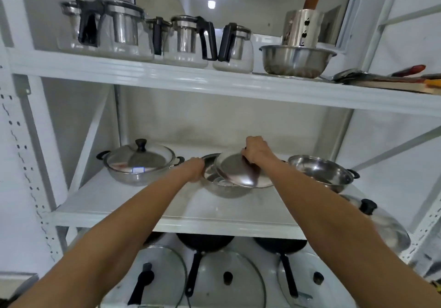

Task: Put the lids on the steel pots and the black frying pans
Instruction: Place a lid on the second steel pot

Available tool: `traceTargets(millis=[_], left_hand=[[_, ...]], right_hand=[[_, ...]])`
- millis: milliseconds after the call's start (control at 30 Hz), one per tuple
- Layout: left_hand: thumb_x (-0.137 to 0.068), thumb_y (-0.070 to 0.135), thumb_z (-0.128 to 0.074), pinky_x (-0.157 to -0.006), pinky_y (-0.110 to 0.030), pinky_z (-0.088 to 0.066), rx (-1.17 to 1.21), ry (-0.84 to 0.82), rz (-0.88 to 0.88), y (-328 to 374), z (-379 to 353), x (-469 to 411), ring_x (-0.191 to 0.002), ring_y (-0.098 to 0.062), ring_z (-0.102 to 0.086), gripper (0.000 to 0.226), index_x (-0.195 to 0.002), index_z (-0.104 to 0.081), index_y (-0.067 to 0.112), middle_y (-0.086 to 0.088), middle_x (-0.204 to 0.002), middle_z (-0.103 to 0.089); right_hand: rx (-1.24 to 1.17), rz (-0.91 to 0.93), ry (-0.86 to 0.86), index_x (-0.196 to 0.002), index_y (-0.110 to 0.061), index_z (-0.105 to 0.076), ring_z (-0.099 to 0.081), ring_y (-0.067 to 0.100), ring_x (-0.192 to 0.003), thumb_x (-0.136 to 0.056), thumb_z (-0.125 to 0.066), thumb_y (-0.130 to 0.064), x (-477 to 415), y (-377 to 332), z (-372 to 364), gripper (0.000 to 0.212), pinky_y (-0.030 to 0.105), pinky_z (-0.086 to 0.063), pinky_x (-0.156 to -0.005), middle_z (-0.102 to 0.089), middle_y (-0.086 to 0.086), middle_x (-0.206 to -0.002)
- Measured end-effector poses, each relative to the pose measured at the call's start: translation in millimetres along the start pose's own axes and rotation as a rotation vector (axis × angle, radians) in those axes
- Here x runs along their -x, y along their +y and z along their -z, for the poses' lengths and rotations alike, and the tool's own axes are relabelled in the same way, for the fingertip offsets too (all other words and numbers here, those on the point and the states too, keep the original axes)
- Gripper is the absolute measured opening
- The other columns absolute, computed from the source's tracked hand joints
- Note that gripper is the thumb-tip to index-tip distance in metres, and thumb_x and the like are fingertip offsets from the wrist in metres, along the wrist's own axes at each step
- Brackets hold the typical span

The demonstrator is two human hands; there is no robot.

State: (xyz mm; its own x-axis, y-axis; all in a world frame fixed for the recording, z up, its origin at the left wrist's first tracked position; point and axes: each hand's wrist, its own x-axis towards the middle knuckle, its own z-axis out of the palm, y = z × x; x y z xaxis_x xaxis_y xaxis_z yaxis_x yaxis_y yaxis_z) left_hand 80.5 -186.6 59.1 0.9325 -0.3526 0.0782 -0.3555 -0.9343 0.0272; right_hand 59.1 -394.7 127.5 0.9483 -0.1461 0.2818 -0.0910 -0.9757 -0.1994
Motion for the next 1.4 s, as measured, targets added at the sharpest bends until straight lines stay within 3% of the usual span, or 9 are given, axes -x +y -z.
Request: traceTargets(millis=[200,433,567,833,967,1100,1300,1400], left_hand=[[-0.096,0.003,-0.047,-0.1,-0.037,-0.044,0.01,0.04,0.09,-3.5,-10.7,-13.5,-0.128,-0.034,-0.054,0.04,-0.135,-0.049,0.001,-0.018,-0.14,-0.054],[-0.097,0.008,-0.042,-0.097,-0.041,-0.046,-0.015,0.066,0.106,0.9,-8.5,-18.4,-0.125,-0.039,-0.056,0.037,-0.132,-0.052,0.0,-0.021,-0.135,-0.058],[-0.096,0.006,-0.042,-0.095,-0.04,-0.046,-0.017,0.041,0.141,7.4,-3.7,-14.0,-0.124,-0.036,-0.056,0.038,-0.132,-0.051,0.002,-0.019,-0.135,-0.058],[-0.095,0.004,-0.042,-0.094,-0.039,-0.047,0.011,0.028,0.166,18.5,-10.7,-7.2,-0.122,-0.036,-0.059,0.042,-0.137,-0.048,0.002,-0.017,-0.134,-0.059],[-0.094,0.002,-0.041,-0.1,-0.036,-0.044,0.049,0.019,0.165,16.5,-17.7,-3.9,-0.129,-0.034,-0.052,0.048,-0.142,-0.043,0.002,-0.017,-0.138,-0.053],[-0.092,0.003,-0.044,-0.105,-0.037,-0.045,0.086,-0.057,0.123,10.3,-25.9,-5.1,-0.125,-0.034,-0.055,0.043,-0.135,-0.049,-0.001,-0.02,-0.137,-0.054],[-0.095,0.002,-0.044,-0.107,-0.041,-0.043,0.131,-0.055,0.074,13.2,-35.0,-6.1,-0.132,-0.036,-0.049,0.051,-0.145,-0.035,-0.002,-0.024,-0.148,-0.042],[-0.094,0.002,-0.043,-0.112,-0.046,-0.039,0.137,-0.044,0.065,12.9,-39.9,-4.3,-0.144,-0.037,-0.035,0.068,-0.155,-0.014,-0.001,-0.022,-0.161,-0.017]], right_hand=[[-0.021,0.087,-0.009,-0.117,-0.004,-0.06,-0.06,0.038,-0.109,-0.093,-0.054,-0.023,-32.0,-8.5,-33.1,0.031,0.038,-0.049,-0.087,-0.058,0.022,-0.123],[-0.068,0.142,-0.002,-0.118,-0.001,-0.061,-0.06,0.043,-0.108,-0.092,-0.054,-0.022,-46.7,-12.2,-51.8,0.034,0.041,-0.05,-0.089,-0.056,0.026,-0.123],[-0.08,0.146,-0.035,-0.112,-0.001,-0.062,-0.062,0.042,-0.103,-0.092,-0.053,-0.022,-46.6,-14.2,-65.4,0.03,0.038,-0.051,-0.083,-0.059,0.025,-0.119],[-0.17,0.102,0.0,-0.12,-0.001,-0.055,-0.058,0.043,-0.108,-0.101,-0.05,-0.03,-43.0,-17.7,-81.2,0.036,0.041,-0.046,-0.092,-0.052,0.025,-0.123],[-0.198,0.083,0.034,-0.119,-0.001,-0.055,-0.058,0.044,-0.107,-0.101,-0.05,-0.031,-45.5,-21.0,-84.6,0.035,0.041,-0.045,-0.093,-0.052,0.026,-0.121],[-0.227,0.045,-0.009,-0.12,-0.004,-0.055,-0.057,0.039,-0.108,-0.098,-0.056,-0.033,-47.5,-21.2,-87.6,0.036,0.04,-0.044,-0.097,-0.049,0.023,-0.123],[-0.324,0.064,-0.028,-0.116,-0.006,-0.06,-0.058,0.038,-0.105,-0.092,-0.064,-0.028,-52.9,-12.4,-88.0,0.032,0.038,-0.046,-0.096,-0.052,0.022,-0.122],[-0.366,0.062,-0.026,-0.115,-0.006,-0.061,-0.057,0.036,-0.104,-0.092,-0.065,-0.028,-53.8,-11.7,-91.5,0.033,0.036,-0.046,-0.094,-0.053,0.022,-0.122]])
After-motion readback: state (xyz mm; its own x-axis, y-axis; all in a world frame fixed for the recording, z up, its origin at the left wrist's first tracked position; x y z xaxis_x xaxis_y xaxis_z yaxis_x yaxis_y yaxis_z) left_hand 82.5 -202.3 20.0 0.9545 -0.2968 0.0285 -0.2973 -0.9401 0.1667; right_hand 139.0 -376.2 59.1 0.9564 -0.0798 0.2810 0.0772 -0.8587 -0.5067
